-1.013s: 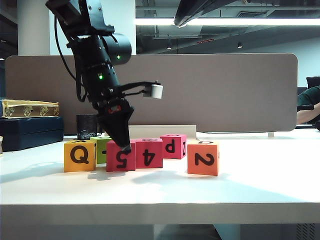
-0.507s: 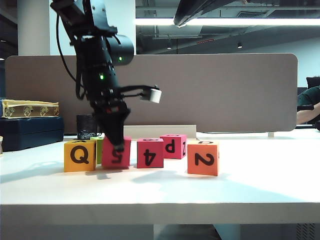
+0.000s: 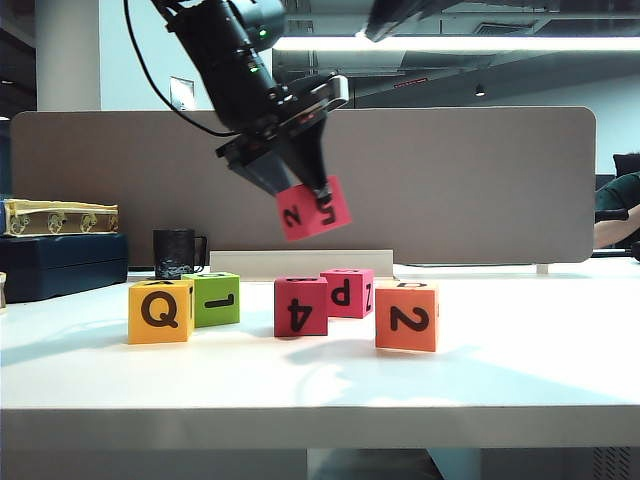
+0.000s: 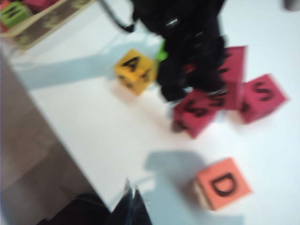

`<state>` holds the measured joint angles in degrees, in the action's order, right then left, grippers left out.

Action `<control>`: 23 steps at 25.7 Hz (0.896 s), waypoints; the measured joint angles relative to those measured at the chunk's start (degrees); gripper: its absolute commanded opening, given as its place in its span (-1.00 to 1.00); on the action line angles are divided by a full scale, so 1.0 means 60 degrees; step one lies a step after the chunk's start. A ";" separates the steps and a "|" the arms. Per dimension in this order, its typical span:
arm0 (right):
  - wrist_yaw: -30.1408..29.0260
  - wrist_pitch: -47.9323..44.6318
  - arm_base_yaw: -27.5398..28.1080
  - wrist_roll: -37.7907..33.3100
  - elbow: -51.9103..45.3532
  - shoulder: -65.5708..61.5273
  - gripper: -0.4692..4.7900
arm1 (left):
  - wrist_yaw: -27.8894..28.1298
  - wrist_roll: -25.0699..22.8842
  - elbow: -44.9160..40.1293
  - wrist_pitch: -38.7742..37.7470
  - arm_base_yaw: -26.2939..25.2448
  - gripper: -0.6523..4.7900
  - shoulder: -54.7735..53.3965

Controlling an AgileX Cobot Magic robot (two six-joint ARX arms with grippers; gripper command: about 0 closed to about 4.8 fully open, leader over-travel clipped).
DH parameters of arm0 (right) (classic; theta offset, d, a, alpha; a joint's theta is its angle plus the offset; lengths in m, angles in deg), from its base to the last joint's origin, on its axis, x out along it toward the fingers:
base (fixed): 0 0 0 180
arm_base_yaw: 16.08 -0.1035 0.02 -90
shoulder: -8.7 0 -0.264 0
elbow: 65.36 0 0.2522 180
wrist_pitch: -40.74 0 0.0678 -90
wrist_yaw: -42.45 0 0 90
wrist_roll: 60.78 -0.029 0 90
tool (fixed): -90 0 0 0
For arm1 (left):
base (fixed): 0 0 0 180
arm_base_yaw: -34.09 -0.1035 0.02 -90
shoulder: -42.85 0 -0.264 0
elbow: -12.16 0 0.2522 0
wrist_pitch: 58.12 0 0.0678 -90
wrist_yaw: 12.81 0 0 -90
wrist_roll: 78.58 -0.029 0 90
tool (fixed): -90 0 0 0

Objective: Select the appropriate blocks from the scattered letter blocks on the table and arrange them in a row to spell out "ABCD".

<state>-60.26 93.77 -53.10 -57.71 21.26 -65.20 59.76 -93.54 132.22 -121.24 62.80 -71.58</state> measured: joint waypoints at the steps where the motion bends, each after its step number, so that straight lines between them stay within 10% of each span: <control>1: 0.0171 0.0000 0.0055 0.0000 0.0004 0.0047 -0.83 | -0.0015 0.0200 0.0000 0.0069 0.0080 -0.01 -0.0015; 23: 0.1945 0.1621 0.0576 -0.0004 0.0004 0.1687 -0.83 | 0.1377 0.3723 -0.0051 0.0769 0.1191 -0.01 -0.1035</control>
<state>-48.59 103.50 -49.65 -57.73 21.28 -55.08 68.02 -71.20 131.92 -116.63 69.94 -77.79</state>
